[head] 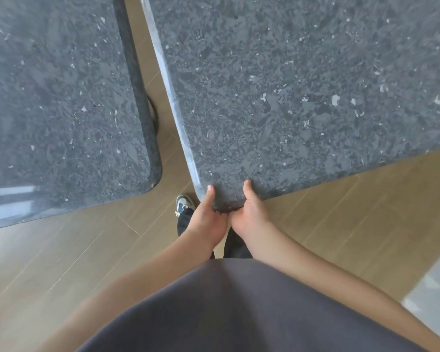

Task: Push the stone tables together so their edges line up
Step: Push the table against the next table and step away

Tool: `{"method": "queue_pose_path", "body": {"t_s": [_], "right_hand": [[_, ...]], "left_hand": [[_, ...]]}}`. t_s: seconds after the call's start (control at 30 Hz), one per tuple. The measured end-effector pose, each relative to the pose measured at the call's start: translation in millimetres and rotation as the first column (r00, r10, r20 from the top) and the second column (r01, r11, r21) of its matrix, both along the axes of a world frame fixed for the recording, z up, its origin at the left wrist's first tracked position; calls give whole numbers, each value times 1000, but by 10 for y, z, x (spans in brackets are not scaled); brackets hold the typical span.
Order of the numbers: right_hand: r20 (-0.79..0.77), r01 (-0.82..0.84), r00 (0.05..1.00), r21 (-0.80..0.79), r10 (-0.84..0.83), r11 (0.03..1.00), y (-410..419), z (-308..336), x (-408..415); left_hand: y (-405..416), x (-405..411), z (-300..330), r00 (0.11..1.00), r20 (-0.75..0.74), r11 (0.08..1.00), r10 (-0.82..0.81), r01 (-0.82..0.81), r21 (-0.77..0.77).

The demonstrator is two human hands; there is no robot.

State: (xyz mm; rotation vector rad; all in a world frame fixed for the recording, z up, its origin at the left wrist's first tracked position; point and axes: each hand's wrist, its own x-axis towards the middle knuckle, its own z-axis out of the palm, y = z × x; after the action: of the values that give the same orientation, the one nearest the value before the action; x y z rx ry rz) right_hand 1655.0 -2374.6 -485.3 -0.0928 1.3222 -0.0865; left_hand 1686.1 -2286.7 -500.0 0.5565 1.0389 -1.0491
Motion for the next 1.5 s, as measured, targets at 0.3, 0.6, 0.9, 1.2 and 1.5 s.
{"method": "queue_pose_path", "body": {"t_s": [0.3, 0.6, 0.9, 1.2, 1.5], "right_hand": [[-119, 41, 992, -62, -48, 997, -53, -19, 42], [-158, 3, 987, -109, -20, 994, -6, -133, 59], [-243, -17, 970, -174, -26, 985, 101, -182, 129], [-255, -61, 967, -151, 20, 987, 484, -197, 449], [-258, -112, 964, -155, 69, 982, 638, -220, 599]], "left_hand": [[-63, 164, 66, 997, -84, 986, 0, 14, 168], [-17, 236, 85, 996, -64, 987, -56, 65, 146], [96, 275, 5, 991, -48, 989, -123, 127, 80], [485, 678, -51, 988, -97, 986, -119, 129, 109], [606, 859, -36, 988, -70, 981, -136, 144, 127]]}}
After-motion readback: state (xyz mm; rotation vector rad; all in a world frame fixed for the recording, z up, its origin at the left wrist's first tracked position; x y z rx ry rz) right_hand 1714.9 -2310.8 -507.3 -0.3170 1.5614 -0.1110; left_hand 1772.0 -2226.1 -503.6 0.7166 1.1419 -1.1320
